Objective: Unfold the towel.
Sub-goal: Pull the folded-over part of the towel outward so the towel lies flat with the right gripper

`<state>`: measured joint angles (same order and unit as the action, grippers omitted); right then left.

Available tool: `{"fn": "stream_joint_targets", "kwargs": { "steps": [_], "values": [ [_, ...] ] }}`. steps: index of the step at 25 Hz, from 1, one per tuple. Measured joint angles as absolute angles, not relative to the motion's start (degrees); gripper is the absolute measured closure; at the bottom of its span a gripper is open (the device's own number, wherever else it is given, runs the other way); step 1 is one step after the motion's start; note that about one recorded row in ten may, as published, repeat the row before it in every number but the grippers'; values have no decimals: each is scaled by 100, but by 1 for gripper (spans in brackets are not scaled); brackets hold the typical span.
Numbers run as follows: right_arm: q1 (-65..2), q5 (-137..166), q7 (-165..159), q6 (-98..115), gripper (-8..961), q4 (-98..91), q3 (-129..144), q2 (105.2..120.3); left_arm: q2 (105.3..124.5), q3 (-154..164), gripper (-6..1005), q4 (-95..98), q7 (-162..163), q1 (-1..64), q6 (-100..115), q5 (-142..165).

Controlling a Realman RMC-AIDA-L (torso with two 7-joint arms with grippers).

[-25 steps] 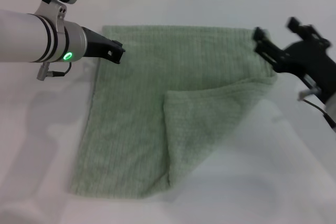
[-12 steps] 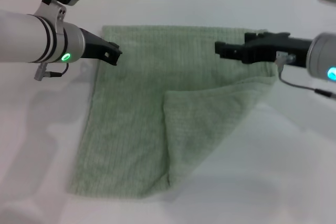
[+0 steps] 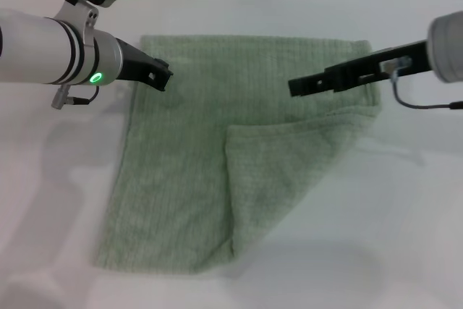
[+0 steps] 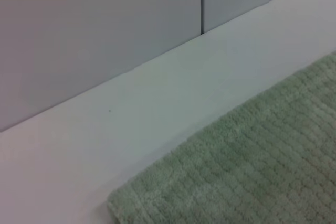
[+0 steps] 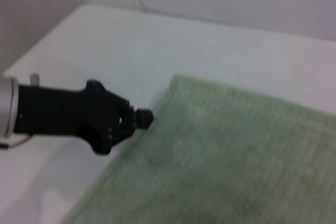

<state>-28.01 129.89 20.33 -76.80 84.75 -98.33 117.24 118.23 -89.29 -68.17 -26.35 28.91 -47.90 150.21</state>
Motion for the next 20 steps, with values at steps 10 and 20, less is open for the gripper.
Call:
{"fn": "stream_joint_targets", "kwargs": {
  "steps": [10,20],
  "values": [
    [-3626,13620,2063,-7355,151,7390,-9085,11895,11821,-8938,1001,-6659,-2637,2992,-4809,15020],
    [-3686,13630,2088,-7055,151,7321,-8767,11900,11814,-8942,1001,-6277,-2718,3193,-4756,15021]
  ]
}}
